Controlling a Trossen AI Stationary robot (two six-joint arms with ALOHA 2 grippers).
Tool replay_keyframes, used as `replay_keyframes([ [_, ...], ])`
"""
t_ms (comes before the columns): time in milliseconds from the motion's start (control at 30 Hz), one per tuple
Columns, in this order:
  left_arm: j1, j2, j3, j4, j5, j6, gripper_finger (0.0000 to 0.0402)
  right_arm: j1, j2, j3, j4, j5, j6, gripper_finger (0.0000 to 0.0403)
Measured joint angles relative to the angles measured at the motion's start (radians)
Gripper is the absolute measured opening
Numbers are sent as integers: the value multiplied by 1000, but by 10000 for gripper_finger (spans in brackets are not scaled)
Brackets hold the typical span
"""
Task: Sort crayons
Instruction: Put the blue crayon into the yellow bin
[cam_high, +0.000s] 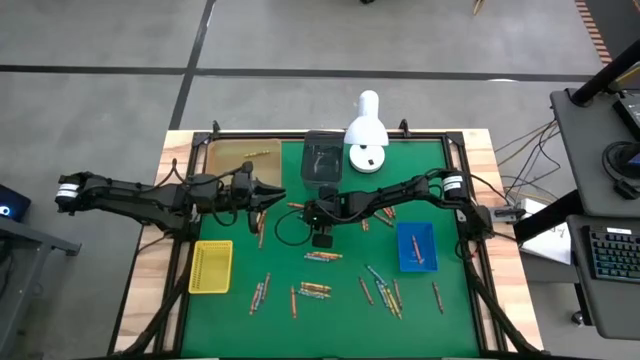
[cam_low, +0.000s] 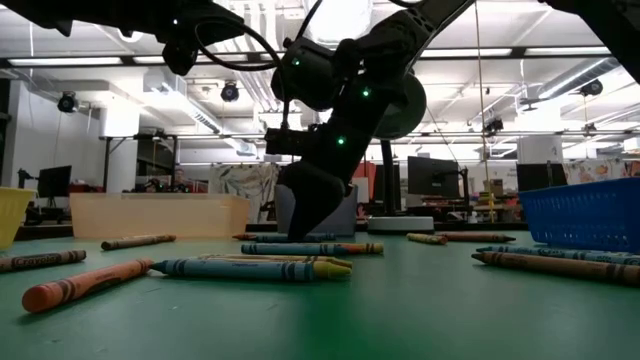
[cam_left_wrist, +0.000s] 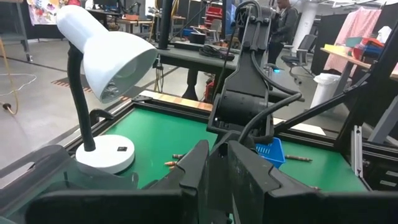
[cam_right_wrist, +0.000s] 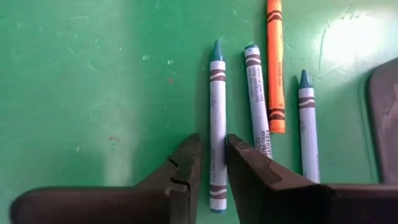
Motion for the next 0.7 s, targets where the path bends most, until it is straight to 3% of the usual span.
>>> replay_keyframes([
  [200,0,1,0,0,0,-15,43,-1,0,0,0,-37,-15,16],
  [700,-14,0,-8,25,0,-25,42,39,-131,-27,-40,-54,-52,8],
])
